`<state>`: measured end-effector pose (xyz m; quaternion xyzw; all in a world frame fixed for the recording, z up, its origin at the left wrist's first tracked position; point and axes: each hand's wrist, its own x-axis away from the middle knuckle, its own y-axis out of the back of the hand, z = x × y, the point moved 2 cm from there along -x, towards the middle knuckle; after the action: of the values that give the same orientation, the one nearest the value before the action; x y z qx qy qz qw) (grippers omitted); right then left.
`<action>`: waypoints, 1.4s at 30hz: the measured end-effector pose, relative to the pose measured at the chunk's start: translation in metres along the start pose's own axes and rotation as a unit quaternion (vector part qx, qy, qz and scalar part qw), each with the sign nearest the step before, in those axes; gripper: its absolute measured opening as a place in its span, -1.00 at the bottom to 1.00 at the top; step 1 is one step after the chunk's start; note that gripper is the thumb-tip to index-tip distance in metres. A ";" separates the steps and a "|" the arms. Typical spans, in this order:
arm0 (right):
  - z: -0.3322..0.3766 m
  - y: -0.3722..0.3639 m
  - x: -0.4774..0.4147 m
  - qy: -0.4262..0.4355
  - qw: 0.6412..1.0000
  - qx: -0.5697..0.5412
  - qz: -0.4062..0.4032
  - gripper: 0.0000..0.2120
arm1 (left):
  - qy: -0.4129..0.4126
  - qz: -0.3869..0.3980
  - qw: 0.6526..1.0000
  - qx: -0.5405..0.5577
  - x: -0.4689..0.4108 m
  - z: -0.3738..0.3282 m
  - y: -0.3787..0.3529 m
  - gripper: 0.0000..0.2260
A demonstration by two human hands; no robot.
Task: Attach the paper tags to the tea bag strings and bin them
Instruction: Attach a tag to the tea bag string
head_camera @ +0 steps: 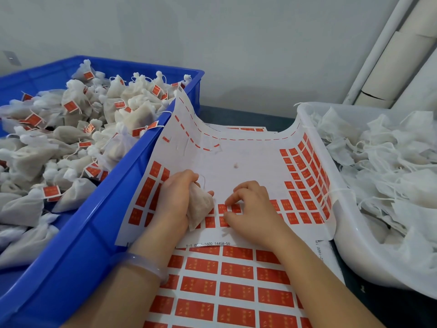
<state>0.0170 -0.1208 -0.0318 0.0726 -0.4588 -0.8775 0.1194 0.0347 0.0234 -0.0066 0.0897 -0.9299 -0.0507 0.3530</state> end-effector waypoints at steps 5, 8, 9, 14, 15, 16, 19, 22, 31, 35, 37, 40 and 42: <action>-0.001 0.000 0.002 -0.006 0.999 -0.028 -0.014 -0.72 | -0.005 0.001 1.000 0.023 0.003 0.003 0.000 -0.66; -0.001 -0.004 0.003 0.011 0.999 0.040 -0.032 -0.61 | -0.008 0.003 1.000 0.024 0.001 0.004 -0.001 -0.65; -0.001 -0.006 0.003 0.021 0.997 0.055 -0.049 -0.62 | -0.007 0.005 1.000 0.030 0.001 0.004 -0.002 -0.64; -0.001 -0.009 0.004 0.055 0.992 0.043 -0.105 -0.78 | 0.016 0.012 0.999 0.033 -0.006 0.004 -0.001 -0.64; 0.000 -0.009 0.003 0.060 0.991 0.045 -0.108 -0.81 | 0.015 0.012 0.999 0.034 -0.009 0.003 -0.001 -0.64; 0.000 -0.009 0.003 0.063 0.991 0.047 -0.107 -0.83 | 0.018 0.013 0.999 0.030 -0.008 0.003 -0.001 -0.64; 0.001 -0.004 0.005 0.053 0.994 -0.023 -0.091 -0.93 | 0.019 0.020 1.000 0.010 -0.012 0.005 -0.001 -0.62; 0.000 0.004 0.009 0.021 0.984 -0.157 -0.081 -0.85 | 0.015 0.011 1.000 0.013 -0.014 0.007 0.004 -0.62; -0.013 0.020 0.010 -0.066 0.889 -0.417 -0.175 -0.87 | -0.095 0.006 0.989 0.116 -0.001 0.010 -0.002 -0.72; -0.017 0.026 0.011 -0.098 0.817 -0.524 -0.219 -0.87 | -0.289 -0.011 0.953 0.093 0.016 0.019 0.001 -0.74; -0.016 0.029 0.013 -0.090 0.804 -0.543 -0.226 -0.89 | -0.375 -0.019 0.925 0.060 0.027 0.025 0.001 -0.73; -0.009 0.030 0.016 -0.069 0.776 -0.596 -0.195 -0.92 | -0.461 -0.026 0.886 0.028 0.034 0.022 -0.005 -0.82; -0.006 0.027 0.017 -0.061 0.743 -0.649 -0.150 -0.88 | -0.485 -0.024 0.873 0.033 0.034 0.020 -0.006 -0.79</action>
<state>0.0059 -0.1451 -0.0137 -0.0079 0.2321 -0.9724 -0.0240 -0.0027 0.0109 -0.0011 0.0878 -0.9830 -0.0656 -0.1472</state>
